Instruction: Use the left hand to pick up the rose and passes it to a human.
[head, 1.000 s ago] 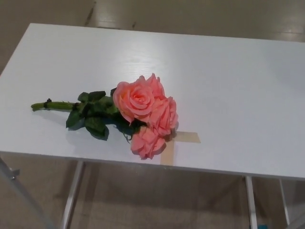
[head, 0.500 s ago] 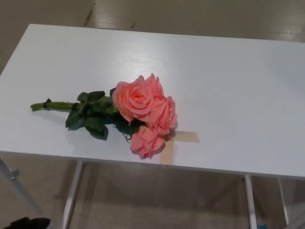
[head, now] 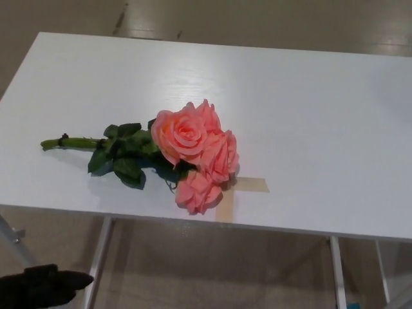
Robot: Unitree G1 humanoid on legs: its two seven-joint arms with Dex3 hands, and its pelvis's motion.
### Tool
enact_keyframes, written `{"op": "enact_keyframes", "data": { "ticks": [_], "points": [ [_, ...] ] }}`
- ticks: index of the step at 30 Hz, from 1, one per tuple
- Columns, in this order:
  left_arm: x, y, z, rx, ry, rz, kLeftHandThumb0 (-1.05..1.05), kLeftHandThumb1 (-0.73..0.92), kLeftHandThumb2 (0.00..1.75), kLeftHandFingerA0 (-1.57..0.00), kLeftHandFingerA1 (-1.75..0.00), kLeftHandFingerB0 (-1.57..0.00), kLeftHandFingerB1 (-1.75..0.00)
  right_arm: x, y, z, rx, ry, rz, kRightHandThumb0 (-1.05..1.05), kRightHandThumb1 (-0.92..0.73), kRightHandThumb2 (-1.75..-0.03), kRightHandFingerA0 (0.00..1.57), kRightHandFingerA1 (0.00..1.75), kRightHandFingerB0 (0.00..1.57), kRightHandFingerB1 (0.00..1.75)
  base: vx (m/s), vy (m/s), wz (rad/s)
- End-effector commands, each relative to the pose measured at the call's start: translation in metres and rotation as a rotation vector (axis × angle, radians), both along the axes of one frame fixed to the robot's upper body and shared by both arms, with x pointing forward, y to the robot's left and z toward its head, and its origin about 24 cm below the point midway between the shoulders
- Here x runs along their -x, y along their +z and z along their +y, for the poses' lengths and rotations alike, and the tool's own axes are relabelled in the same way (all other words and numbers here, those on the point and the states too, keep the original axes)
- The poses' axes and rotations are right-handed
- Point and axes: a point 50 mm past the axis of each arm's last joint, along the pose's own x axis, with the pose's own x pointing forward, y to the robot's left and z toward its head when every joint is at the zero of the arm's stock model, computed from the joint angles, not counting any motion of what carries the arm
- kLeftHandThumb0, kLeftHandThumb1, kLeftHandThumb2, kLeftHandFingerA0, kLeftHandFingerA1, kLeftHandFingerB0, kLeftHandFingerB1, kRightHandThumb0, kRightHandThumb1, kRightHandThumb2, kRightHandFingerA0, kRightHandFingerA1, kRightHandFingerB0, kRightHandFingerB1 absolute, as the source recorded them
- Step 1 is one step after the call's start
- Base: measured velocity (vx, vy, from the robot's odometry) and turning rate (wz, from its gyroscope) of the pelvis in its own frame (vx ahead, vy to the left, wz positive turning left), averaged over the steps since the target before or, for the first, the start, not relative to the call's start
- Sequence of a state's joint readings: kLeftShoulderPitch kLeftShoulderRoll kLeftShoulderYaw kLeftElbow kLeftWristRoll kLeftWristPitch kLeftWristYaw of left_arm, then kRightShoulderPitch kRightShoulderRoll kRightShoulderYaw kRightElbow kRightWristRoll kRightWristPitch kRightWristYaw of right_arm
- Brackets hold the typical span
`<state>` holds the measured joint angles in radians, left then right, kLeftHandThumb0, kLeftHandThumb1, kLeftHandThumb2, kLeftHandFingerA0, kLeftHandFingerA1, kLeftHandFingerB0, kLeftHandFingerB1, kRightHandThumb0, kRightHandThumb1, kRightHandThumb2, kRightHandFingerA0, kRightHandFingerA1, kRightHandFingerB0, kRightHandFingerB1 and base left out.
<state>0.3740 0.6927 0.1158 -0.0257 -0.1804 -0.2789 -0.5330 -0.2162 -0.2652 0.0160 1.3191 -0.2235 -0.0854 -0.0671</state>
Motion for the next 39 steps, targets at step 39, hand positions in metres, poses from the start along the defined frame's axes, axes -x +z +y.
{"op": "enact_keyframes", "data": {
  "ticks": [39],
  "points": [
    [-0.167,0.128,-0.086,-0.522,0.146,-0.627,-0.36,0.27,0.65,0.0,-0.14,0.0,-0.23,0.002,0.001,-0.007,0.004,-0.016,0.015,-0.35,-0.61,-0.77,0.65,0.54,0.5,0.48,0.0,0.0,0.0]
  ]
}}
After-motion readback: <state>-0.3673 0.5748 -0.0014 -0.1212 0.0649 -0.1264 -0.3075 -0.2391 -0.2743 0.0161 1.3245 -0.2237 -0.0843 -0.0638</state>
